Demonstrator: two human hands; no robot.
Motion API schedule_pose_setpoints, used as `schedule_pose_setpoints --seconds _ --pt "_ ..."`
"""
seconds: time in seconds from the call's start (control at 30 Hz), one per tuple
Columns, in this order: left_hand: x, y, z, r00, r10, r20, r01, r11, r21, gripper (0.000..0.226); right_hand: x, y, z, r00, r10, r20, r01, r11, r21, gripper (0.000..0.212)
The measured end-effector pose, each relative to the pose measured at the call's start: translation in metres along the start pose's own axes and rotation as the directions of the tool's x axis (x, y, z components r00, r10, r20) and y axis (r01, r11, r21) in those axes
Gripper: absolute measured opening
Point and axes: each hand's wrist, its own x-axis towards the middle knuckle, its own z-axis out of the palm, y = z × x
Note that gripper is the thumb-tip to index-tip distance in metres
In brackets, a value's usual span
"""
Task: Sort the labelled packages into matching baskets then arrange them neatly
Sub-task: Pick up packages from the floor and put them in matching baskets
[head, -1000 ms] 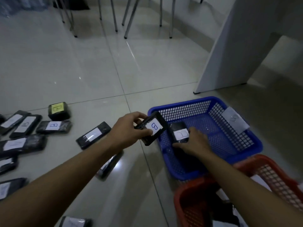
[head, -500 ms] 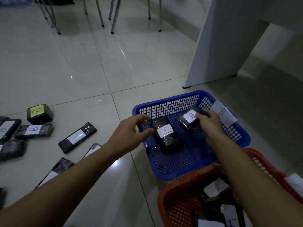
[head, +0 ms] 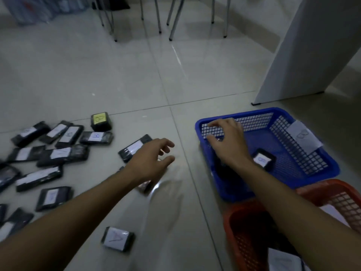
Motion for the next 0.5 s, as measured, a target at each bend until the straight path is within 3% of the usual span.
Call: schedule_pose_setpoints --seconds 0.2,0.5 --pt "-0.045 -0.060 -0.056 0.991 -0.128 0.028 0.120 0.975 0.185 0.026 -0.031 -0.082 0.079 0.919 -0.205 0.337 0.231 0.972 -0.039 0.038" --pt "-0.077 -0.123 -0.051 0.965 -0.258 0.038 0.248 0.952 0.180 0.040 -0.063 -0.095 0.144 0.823 -0.166 0.544 0.320 0.926 -0.202 0.076"
